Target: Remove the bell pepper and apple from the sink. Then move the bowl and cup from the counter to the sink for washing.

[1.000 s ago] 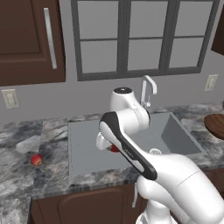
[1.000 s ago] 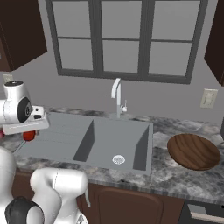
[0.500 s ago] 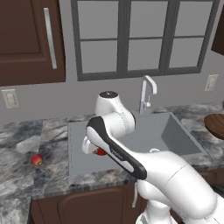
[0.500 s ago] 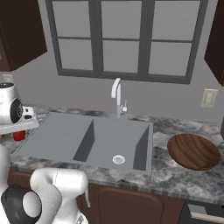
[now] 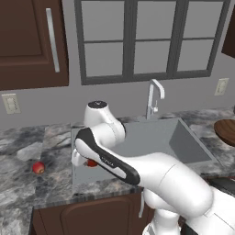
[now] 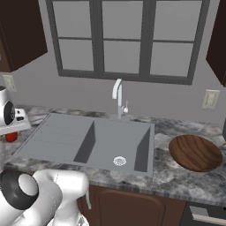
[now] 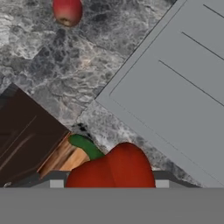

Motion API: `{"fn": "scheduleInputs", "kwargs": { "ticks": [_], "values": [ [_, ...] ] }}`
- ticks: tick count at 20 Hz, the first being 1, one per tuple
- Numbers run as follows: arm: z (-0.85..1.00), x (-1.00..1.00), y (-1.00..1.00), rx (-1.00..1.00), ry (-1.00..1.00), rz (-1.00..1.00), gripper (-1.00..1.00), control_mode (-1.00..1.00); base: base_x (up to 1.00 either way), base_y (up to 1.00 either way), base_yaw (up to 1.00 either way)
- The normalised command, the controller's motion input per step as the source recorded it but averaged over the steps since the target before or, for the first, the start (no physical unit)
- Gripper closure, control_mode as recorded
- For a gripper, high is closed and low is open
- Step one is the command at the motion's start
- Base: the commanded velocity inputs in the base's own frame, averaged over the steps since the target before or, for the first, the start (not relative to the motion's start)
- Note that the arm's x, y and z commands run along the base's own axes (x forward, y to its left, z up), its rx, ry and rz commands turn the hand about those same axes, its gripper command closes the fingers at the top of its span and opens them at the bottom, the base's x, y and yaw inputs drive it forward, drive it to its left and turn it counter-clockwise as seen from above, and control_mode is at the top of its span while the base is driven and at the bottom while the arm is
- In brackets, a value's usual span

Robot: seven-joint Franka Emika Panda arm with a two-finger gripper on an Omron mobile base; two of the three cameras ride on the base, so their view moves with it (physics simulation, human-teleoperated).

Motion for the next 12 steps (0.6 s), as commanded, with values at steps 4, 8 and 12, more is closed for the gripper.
{"fn": "scheduleInputs", "kwargs": {
  "ticks": [4,8,12],
  "values": [
    [-0.16,0.16,0.45,0.01,0.04,0.08,1.0,-1.0,0.0,0.0,0.0],
    [-0.15,0.16,0.39,0.05,0.07,0.09,1.0,-1.0,0.0,0.0,0.0],
    [-0.15,0.14,0.35,0.08,0.08,0.09,1.0,-1.0,0.0,0.0,0.0]
  ]
}}
